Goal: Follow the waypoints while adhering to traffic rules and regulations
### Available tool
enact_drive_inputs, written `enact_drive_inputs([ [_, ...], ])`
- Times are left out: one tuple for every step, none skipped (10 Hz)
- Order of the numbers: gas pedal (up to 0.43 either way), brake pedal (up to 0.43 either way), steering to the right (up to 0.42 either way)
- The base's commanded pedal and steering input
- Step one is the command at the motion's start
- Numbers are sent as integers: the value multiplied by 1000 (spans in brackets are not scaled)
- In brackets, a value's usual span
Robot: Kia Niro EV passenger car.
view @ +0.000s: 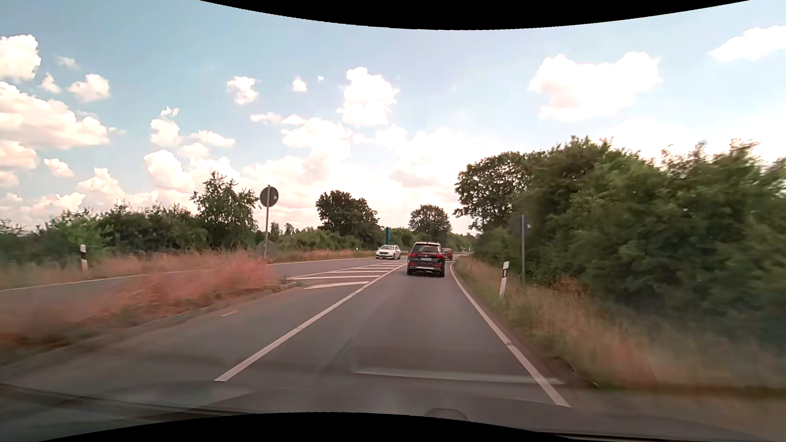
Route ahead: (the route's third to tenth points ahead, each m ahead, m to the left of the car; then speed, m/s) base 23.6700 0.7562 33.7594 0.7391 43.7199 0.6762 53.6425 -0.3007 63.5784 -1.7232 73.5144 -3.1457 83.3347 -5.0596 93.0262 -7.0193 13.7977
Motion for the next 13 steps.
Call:
enact_drive_inputs([
  [0, 0, 2],
  [0, 0, 3],
  [0, 0, 4],
  [0, 0, 4],
  [0, 0, 4],
  [0, 0, 5],
  [0, 0, 5],
  [0, 0, 5],
  [8, 0, 5],
  [20, 0, 6],
  [20, 0, 6],
  [20, 0, 6],
  [20, 0, 6],
])
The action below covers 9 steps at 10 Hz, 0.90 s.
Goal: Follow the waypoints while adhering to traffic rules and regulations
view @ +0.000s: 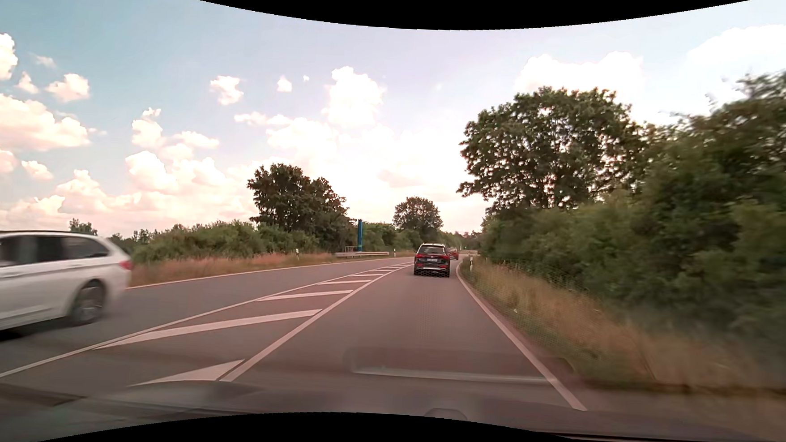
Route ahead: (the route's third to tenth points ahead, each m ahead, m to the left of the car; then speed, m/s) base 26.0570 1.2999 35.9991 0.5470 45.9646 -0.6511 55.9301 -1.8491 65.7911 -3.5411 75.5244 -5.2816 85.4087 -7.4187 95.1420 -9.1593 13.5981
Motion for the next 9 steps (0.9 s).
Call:
enact_drive_inputs([
  [20, 0, 6],
  [20, 0, 7],
  [20, 0, 8],
  [20, 0, 7],
  [20, 0, 8],
  [20, 0, 7],
  [20, 0, 8],
  [20, 0, 9],
  [20, 0, 9],
])
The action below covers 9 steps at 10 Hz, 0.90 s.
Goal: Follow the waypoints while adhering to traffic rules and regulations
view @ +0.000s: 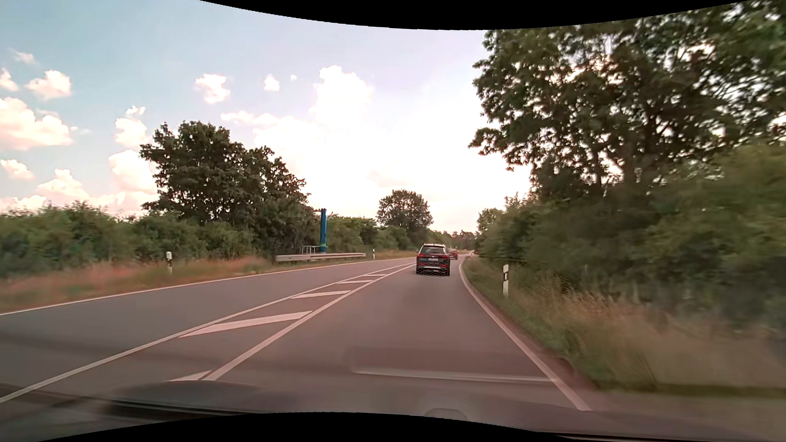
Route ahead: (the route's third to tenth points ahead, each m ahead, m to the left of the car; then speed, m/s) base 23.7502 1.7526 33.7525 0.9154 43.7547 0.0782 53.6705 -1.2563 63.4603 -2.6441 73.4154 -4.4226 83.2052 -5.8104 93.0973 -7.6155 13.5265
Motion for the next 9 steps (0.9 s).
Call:
enact_drive_inputs([
  [20, 0, 9],
  [20, 0, 9],
  [28, 0, 9],
  [28, 0, 9],
  [28, 0, 9],
  [28, 0, 9],
  [28, 0, 9],
  [28, 0, 9],
  [28, 0, 9],
])
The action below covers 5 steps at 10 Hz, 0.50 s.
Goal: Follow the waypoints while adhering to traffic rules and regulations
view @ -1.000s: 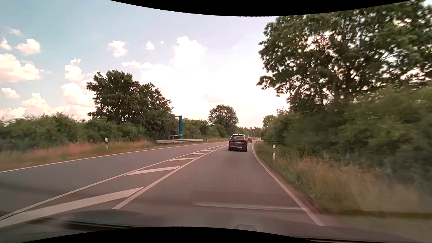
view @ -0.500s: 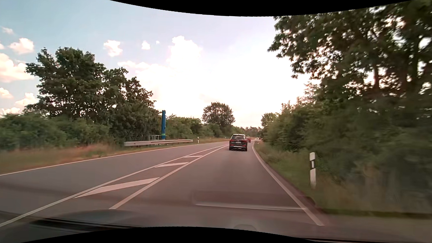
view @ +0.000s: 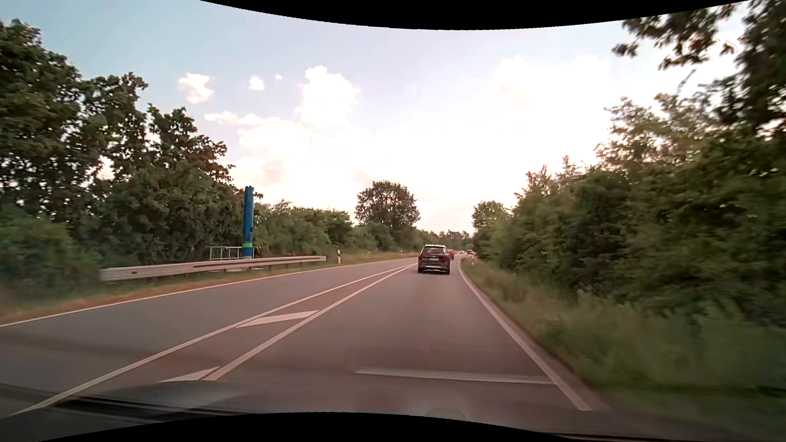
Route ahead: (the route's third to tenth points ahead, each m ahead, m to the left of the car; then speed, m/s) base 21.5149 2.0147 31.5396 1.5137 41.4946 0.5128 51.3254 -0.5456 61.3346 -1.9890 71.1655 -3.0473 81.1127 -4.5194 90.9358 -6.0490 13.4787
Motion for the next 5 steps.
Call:
enact_drive_inputs([
  [28, 0, 9],
  [28, 0, 9],
  [28, 0, 9],
  [28, 0, 9],
  [28, 0, 8],
])
